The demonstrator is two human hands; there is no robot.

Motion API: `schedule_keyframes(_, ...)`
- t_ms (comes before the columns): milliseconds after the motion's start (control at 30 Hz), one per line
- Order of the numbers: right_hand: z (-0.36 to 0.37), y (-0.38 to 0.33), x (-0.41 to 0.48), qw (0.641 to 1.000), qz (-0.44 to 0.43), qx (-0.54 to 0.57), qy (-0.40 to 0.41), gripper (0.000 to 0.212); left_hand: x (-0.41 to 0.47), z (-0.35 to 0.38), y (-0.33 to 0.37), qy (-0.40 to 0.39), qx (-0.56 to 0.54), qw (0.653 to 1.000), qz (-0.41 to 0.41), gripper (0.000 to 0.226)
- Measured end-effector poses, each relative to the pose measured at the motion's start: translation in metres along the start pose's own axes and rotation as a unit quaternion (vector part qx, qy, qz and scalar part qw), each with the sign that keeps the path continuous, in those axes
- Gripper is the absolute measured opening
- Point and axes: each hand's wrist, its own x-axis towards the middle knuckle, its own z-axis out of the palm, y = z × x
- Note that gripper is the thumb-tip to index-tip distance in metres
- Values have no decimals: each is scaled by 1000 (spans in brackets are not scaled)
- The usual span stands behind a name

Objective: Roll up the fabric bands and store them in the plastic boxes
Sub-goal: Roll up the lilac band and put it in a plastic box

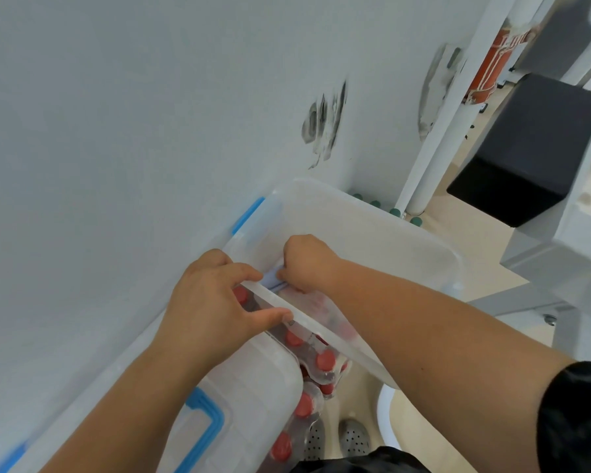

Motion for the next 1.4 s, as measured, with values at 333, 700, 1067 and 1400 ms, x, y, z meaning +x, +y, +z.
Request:
schedule_keyframes(333,6,-1,-2,986,-23,152,59,17,0,-1,3,-14,5,1000,-13,73)
schedule_keyframes(700,-1,-1,-5,981,11,191,9,22,-1,1,0,-9,-5,1000,-7,73)
schedule_keyframes(1067,1,-9,-1,987,57,148,39,29,-2,1,0,4,-5,1000,0,75)
schedule_keyframes(1400,-25,4,-27,974,45,224,-9,25,-5,-3,0,25,20,999,1,79)
